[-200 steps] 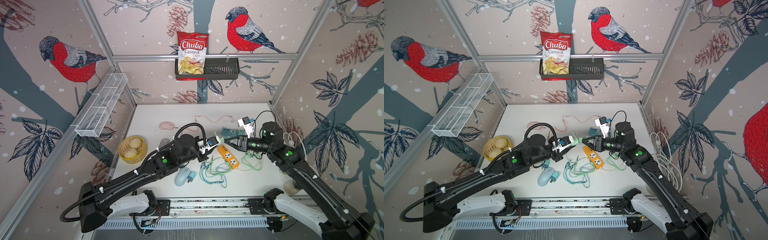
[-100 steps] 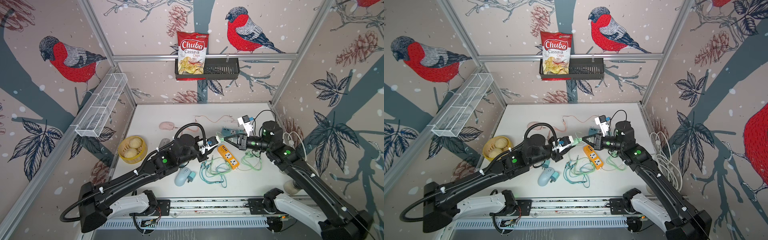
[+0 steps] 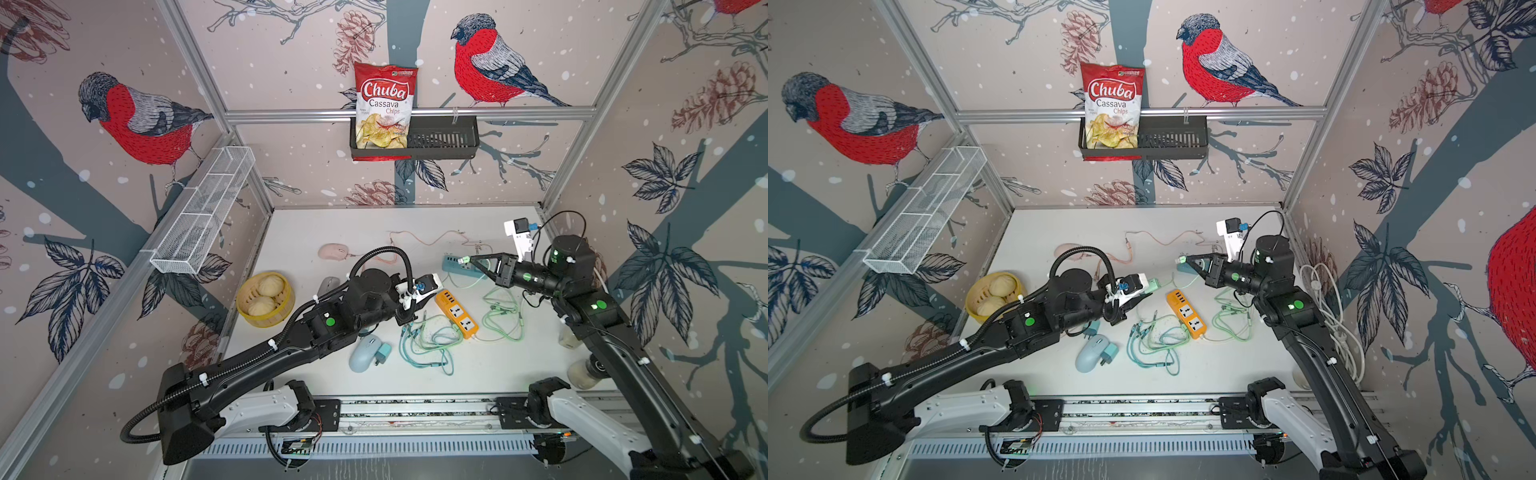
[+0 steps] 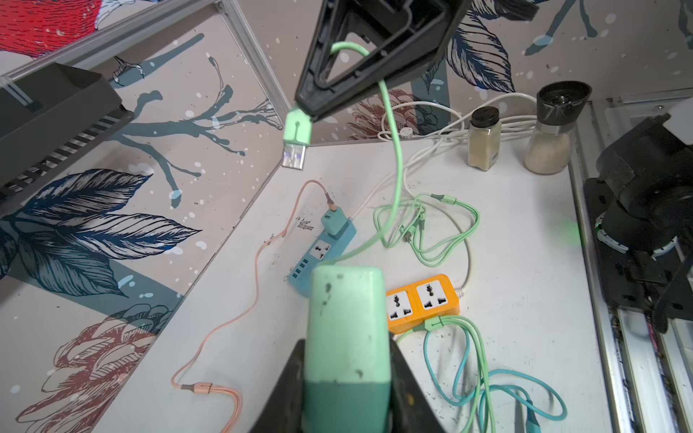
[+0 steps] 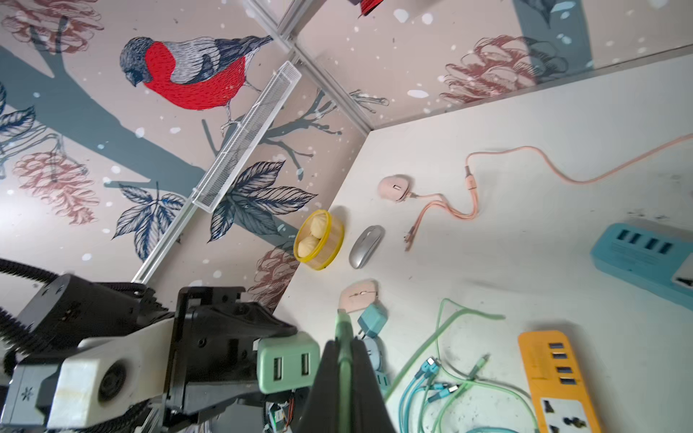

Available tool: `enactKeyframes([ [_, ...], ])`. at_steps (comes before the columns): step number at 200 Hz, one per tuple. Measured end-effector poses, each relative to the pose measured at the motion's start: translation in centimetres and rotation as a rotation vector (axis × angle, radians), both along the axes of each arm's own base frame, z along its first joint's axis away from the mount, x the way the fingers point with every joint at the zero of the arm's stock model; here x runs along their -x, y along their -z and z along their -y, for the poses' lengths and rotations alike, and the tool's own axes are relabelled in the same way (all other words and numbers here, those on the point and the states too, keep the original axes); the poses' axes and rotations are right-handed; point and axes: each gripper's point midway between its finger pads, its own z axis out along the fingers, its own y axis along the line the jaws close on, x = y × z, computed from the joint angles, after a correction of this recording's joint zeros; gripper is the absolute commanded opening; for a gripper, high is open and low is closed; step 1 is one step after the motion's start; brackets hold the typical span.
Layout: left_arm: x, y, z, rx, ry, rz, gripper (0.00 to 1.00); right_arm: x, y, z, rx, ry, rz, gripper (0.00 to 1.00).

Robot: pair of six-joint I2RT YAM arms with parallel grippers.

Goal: Unplug the wireless mouse
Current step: Place the plug at the center of the board.

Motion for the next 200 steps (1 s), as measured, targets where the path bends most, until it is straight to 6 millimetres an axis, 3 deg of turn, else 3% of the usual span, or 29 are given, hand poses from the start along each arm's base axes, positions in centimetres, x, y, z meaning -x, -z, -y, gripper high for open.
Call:
enactKeyframes([
  [38, -0.9, 1.0, -0.2, -0.048, -0.042, -0.019, 0.00, -0.3, 1.2, 0.5, 0.012, 0.019, -0.035, 0.00],
  [51, -3.4, 2.3, -1.1, -0.082, -0.128, -0.073, 0.00, -0.3, 1.7, 0.5, 0.016, 0.017, -0.049, 0.00],
  [65, -8.1, 4.6, -4.1, -0.113, -0.311, -0.187, 0.00, -0.3, 2.2, 0.3, 0.019, 0.012, -0.059, 0.00],
  [82, -13.1, 10.1, -9.8, -0.173, -0.603, -0.386, 0.00, 0.0, 2.8, -0.1, 0.024, -0.006, -0.072, 0.00],
  [96, -15.0, 15.8, -14.0, -0.282, -0.812, -0.562, 0.00, 0.2, 3.3, -0.7, 0.031, -0.024, -0.087, 0.00],
  [106, -15.0, 19.5, -16.1, -0.372, -0.925, -0.654, 0.00, 0.4, 3.6, -1.1, 0.037, -0.037, -0.095, 0.00],
  [116, -13.9, 23.0, -17.8, -0.484, -0.999, -0.741, 0.00, 0.5, 3.9, -1.6, 0.042, -0.053, -0.103, 0.00],
  [128, -12.6, 25.7, -18.9, -0.588, -1.049, -0.809, 0.00, 0.6, 4.1, -2.2, 0.050, -0.073, -0.110, 0.00],
  [148, -13.3, 27.5, -19.5, -0.639, -1.122, -0.806, 0.00, 0.7, 4.1, -3.2, 0.069, -0.098, -0.095, 0.00],
  [186, -14.2, 27.5, -19.8, -0.641, -1.173, -0.755, 0.00, 1.1, 4.8, -4.0, 0.098, -0.118, -0.091, 0.00],
  [200, -14.2, 27.0, -19.7, -0.616, -1.168, -0.758, 0.27, 0.7, 5.9, -4.0, 0.128, -0.100, -0.096, 0.00],
])
